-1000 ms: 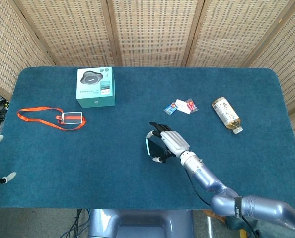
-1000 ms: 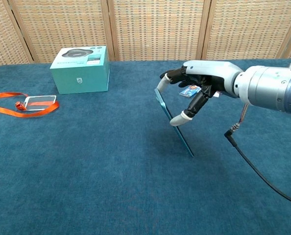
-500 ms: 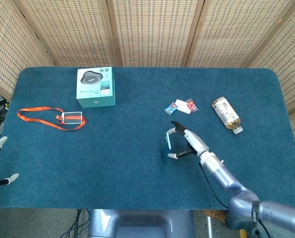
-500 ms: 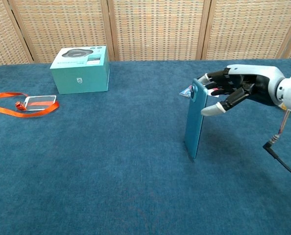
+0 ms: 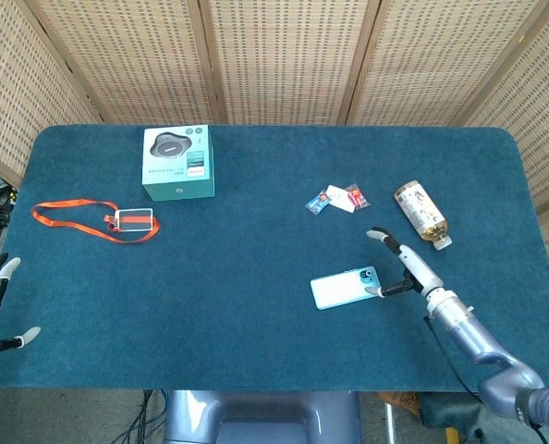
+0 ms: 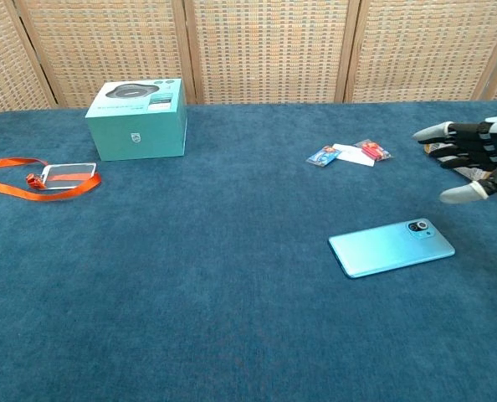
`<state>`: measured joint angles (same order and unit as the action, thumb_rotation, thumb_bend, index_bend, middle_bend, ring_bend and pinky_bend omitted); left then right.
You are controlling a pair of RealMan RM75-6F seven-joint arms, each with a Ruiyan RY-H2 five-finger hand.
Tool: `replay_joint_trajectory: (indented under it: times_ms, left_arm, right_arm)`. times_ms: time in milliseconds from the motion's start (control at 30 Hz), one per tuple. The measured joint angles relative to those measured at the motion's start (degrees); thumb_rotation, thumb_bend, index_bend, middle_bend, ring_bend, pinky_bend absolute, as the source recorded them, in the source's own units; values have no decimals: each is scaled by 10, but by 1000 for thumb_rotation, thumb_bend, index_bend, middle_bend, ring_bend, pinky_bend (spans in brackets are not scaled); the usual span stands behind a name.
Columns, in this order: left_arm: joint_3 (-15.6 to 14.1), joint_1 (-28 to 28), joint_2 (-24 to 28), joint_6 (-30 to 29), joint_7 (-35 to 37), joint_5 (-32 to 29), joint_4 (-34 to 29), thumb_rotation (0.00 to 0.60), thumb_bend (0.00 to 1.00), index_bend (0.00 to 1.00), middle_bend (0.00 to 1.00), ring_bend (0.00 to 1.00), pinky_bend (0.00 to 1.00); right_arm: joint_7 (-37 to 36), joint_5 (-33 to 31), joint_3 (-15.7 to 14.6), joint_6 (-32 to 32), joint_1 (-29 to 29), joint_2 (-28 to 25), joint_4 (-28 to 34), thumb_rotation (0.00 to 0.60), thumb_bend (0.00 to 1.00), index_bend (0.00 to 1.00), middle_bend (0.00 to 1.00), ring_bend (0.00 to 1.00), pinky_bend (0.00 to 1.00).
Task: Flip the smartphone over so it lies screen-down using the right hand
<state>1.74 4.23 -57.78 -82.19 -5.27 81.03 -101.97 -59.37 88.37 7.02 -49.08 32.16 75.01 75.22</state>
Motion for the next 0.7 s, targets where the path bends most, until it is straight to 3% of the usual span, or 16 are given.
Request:
replay_joint_trajectory:
  times_ms: [167, 267, 433, 700]
  left_arm:
    - [-3, -6, 2, -13, 2, 11, -2, 600, 0, 0, 0, 0, 0]
    - [-3, -10, 0, -28, -2, 20, -2, 600, 0, 0, 0, 0, 0]
    - [0, -19, -11, -62, -14, 36, 7, 600, 0, 0, 0, 0, 0]
    - [-7, -32, -17, -91, 14, 77, 24, 600, 0, 0, 0, 0, 0]
  right_arm:
    - [10, 32, -19, -63, -20, -29, -7, 600, 16, 0, 0, 0, 0]
    - [56, 40, -25, -86, -32, -42, -4, 600, 0, 0, 0, 0, 0]
    - [224, 40, -29, -146, -69, -65, 18, 600, 0, 0, 0, 0, 0]
    - [521, 17, -36, -286, -168, -108, 118, 600, 0, 0, 0, 0, 0]
